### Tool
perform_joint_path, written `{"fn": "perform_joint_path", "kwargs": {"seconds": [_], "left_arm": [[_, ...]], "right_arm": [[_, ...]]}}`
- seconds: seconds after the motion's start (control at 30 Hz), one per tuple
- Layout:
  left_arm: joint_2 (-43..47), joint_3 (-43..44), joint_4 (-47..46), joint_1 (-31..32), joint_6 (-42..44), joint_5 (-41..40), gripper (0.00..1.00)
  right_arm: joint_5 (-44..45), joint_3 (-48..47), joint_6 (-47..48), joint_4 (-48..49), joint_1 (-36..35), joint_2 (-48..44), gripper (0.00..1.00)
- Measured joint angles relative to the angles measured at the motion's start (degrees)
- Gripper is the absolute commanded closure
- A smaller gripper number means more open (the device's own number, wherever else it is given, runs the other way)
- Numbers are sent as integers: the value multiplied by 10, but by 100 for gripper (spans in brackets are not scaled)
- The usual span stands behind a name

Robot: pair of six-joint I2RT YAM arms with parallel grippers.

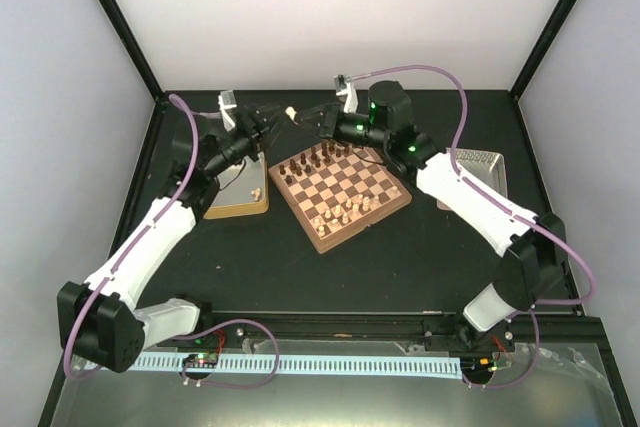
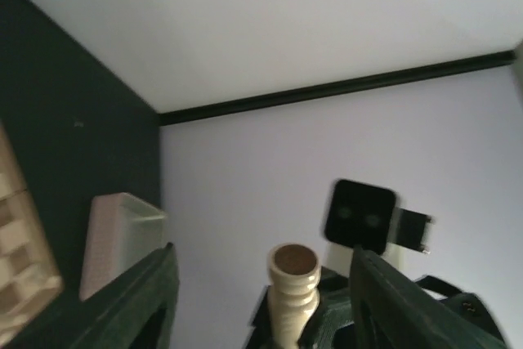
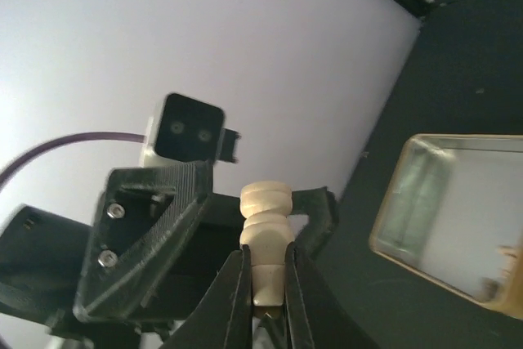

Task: Set up the chess pieces on the board
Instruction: Place the chess piece on the chessboard.

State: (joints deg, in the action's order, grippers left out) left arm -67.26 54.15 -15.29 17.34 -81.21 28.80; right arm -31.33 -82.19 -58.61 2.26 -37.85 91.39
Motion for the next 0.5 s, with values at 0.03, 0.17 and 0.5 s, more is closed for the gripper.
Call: {"fn": "perform_joint_path", "kwargs": {"seconds": [0.03, 0.17, 0.5], "left_arm": [[5, 1, 20, 0, 14, -2, 37], [21, 14, 129, -5, 112, -18, 33], [51, 16, 333, -26, 354, -125, 30]], "right_arm": [[2, 4, 16, -14, 2, -7, 99], [17, 33, 101, -111, 30, -55, 99], [147, 45, 315, -487, 102, -115, 99]]}}
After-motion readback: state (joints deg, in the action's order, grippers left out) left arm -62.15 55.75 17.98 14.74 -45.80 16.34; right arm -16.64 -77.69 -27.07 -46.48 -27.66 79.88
